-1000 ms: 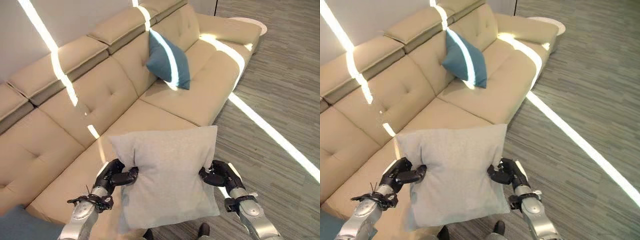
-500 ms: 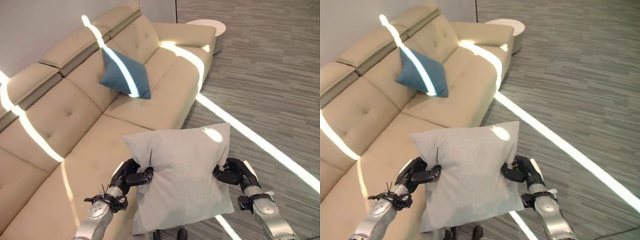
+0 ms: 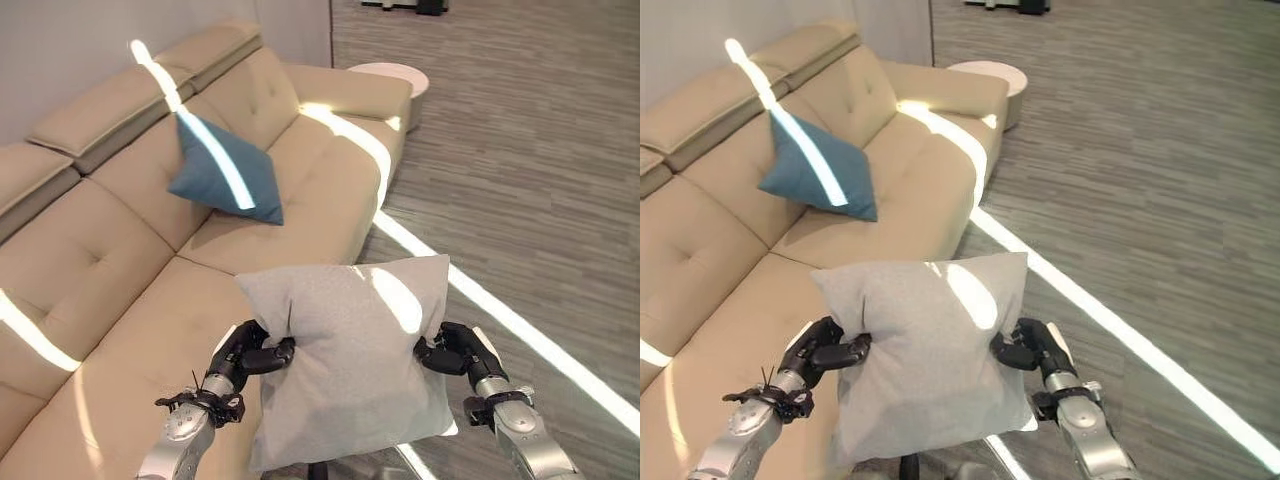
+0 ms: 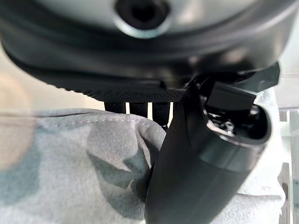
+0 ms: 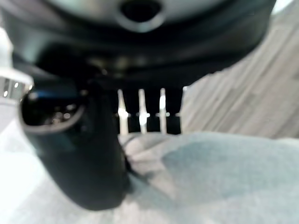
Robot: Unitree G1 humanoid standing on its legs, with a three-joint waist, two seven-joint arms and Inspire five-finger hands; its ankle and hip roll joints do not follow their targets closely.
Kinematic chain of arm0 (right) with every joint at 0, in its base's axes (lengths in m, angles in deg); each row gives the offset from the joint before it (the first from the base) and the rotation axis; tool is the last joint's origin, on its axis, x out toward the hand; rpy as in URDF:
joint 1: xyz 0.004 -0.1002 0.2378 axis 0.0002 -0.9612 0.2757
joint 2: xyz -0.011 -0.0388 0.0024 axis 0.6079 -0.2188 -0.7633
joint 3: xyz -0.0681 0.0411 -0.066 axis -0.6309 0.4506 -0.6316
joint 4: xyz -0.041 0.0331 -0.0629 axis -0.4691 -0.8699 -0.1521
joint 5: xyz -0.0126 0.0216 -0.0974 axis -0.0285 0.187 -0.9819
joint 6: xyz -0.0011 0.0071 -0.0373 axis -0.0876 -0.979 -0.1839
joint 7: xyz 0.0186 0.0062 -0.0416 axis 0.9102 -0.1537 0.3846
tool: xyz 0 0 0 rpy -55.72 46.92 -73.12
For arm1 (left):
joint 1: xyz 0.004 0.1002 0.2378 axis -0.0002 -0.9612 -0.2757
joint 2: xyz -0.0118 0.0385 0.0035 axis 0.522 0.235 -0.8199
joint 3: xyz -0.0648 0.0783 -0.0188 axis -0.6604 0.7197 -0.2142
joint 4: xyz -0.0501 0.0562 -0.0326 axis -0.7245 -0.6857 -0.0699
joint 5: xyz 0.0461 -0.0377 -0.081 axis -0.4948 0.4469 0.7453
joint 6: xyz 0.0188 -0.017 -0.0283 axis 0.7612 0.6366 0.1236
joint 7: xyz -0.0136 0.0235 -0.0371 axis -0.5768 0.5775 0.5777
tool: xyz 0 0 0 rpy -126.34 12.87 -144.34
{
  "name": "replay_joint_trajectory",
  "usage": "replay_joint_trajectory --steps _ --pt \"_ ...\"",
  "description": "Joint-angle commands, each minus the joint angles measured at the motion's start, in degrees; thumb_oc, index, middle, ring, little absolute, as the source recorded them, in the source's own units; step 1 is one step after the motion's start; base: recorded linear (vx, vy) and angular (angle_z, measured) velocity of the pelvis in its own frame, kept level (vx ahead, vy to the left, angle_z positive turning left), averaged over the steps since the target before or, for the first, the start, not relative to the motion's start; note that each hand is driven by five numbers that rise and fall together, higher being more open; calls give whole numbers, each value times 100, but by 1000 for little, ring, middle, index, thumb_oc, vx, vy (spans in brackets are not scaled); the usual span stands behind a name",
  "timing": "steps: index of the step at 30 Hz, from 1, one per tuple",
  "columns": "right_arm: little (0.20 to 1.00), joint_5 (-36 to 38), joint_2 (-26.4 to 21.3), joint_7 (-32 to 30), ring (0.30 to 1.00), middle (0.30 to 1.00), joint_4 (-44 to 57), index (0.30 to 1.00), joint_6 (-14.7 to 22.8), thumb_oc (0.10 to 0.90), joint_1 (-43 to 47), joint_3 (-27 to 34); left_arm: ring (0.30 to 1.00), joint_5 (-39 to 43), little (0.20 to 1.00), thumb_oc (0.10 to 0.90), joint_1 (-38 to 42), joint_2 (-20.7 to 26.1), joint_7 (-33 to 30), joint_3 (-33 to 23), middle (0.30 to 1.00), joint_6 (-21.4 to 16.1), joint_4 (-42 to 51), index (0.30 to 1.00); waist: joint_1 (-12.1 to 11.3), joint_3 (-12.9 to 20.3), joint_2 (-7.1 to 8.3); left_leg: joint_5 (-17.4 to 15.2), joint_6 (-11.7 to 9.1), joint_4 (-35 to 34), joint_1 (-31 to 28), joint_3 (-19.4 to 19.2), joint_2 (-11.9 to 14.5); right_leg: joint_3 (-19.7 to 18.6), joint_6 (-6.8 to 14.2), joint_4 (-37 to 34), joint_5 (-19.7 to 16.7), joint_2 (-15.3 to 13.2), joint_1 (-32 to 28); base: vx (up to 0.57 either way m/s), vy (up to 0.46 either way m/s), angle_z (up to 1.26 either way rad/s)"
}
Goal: Pick up all the scattered cushions and arrange them neatly on the sofa.
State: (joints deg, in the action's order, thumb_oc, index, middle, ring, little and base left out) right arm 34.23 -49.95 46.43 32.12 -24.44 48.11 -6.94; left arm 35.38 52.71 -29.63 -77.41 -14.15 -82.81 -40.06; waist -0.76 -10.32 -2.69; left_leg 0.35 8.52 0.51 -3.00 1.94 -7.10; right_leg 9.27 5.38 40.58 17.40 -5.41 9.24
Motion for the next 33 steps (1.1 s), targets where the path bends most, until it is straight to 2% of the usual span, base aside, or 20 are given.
replay_joint_trajectory --steps 1,4,5,6,7,11,12,13,16,20,23,24,25,28,29,31,32,33 --pt "300 -15 317 494 300 300 1138 300 815 400 763 -441 300 117 300 400 562 -239 245 65 300 -680 1035 300 -180 370 -11 -771 -499 609 124 -120 363 -204 137 -2066 -967 33 -428 192 -81 64" --pt "300 64 290 397 300 300 1057 300 868 400 725 -385 300 125 300 400 634 -323 254 132 300 -691 931 300 20 356 53 -829 -590 458 -104 194 319 -1045 89 -3207 -1265 389 -186 221 -133 92" --pt "300 53 276 385 300 300 1047 300 861 400 726 -379 300 127 300 400 649 -332 239 140 300 -708 909 300 59 341 79 -840 -640 418 -171 278 315 -1200 120 -3335 -1401 423 -107 225 -181 108" --pt "300 32 251 389 300 300 1068 300 846 400 708 -361 300 157 300 400 637 -339 285 140 300 -723 899 300 90 356 110 -880 -681 345 -282 390 326 -1181 136 -3447 -1526 418 -151 191 -188 66" --pt "300 18 230 393 300 300 1064 300 856 400 684 -351 300 139 300 400 614 -346 326 155 300 -721 872 300 98 388 135 -933 -683 369 -301 433 318 -1142 114 -3605 -1579 348 -256 205 -207 88" --pt "300 92 164 352 300 300 1070 300 930 400 575 -245 300 249 300 400 615 -462 363 188 300 -677 792 300 129 439 203 -905 -1007 804 -88 306 526 -740 -17 -4008 -1600 253 -744 117 -190 93" --pt "300 93 164 353 300 300 1068 300 933 400 577 -244 300 249 300 400 617 -462 363 188 300 -676 792 300 144 435 200 -920 -1010 838 -71 321 526 -724 -17 -4017 -1602 253 -752 22 -147 94" --pt "300 138 118 296 300 300 1074 300 952 400 601 -238 300 298 300 400 649 -515 339 182 300 -691 750 300 153 370 241 -870 -1072 1258 168 46 637 -507 -84 -4059 -1543 202 -913 0 -99 71" --pt "300 106 84 231 300 300 1070 300 958 400 564 -172 300 325 300 400 644 -550 347 190 300 -680 696 300 212 329 270 -868 -1038 1263 222 -503 907 -200 -149 -4137 -1378 196 -1162 28 -83 48" --pt "300 73 79 129 300 300 1161 300 964 400 444 59 300 268 300 400 756 -546 356 275 300 -656 661 300 339 374 352 -713 -979 927 405 -973 914 240 -126 -4305 -1303 139 -1366 49 -24 81" --pt "300 -67 24 1 300 300 1202 300 959 400 489 131 300 238 300 400 892 -532 336 336 300 -639 688 300 377 324 431 -423 -1019 1036 1019 -1435 955 462 -132 -4349 -1236 109 -1476 50 30 76" --pt "300 -78 18 -24 300 300 1208 300 937 400 524 128 300 225 300 400 923 -513 320 340 300 -653 712 300 348 290 456 -319 -1049 1074 1182 -1491 981 482 -154 -4328 -1234 108 -1468 128 118 83" --pt "300 -66 67 17 300 300 1211 300 928 400 571 89 300 152 300 400 897 -453 303 290 300 -646 783 300 285 315 449 -391 -1015 845 1014 -1355 937 527 -110 -4278 -1178 146 -1541 110 109 61" --pt "300 -59 135 42 300 300 1205 300 915 400 557 97 300 159 300 400 830 -420 325 266 300 -607 826 300 264 395 511 -371 -965 755 950 -1280 904 576 -87 -4189 -1100 116 -1596 162 138 1" --pt "300 -70 214 61 300 300 1192 300 899 400 573 62 300 159 300 400 773 -376 334 185 300 -583 856 300 204 470 564 -439 -877 697 880 -1314 860 543 -42 -4034 -1021 46 -1606 156 142 -1" --pt "300 -76 254 89 300 300 1188 300 895 400 569 56 300 138 300 400 729 -352 341 158 300 -585 887 300 165 479 579 -478 -825 681 826 -1350 840 546 -5 -3863 -960 -15 -1584 117 175 -2" --pt "300 -116 296 107 300 300 1159 300 890 400 633 29 300 151 300 400 692 -315 348 84 300 -583 919 300 97 482 562 -565 -730 626 709 -1382 793 561 117 -3459 -927 -171 -1477 94 187 -7" --pt "300 -116 297 107 300 300 1157 300 891 400 635 27 300 151 300 400 691 -314 348 82 300 -582 921 300 94 482 565 -564 -728 622 706 -1387 791 555 119 -3447 -920 -176 -1470 92 186 -15"
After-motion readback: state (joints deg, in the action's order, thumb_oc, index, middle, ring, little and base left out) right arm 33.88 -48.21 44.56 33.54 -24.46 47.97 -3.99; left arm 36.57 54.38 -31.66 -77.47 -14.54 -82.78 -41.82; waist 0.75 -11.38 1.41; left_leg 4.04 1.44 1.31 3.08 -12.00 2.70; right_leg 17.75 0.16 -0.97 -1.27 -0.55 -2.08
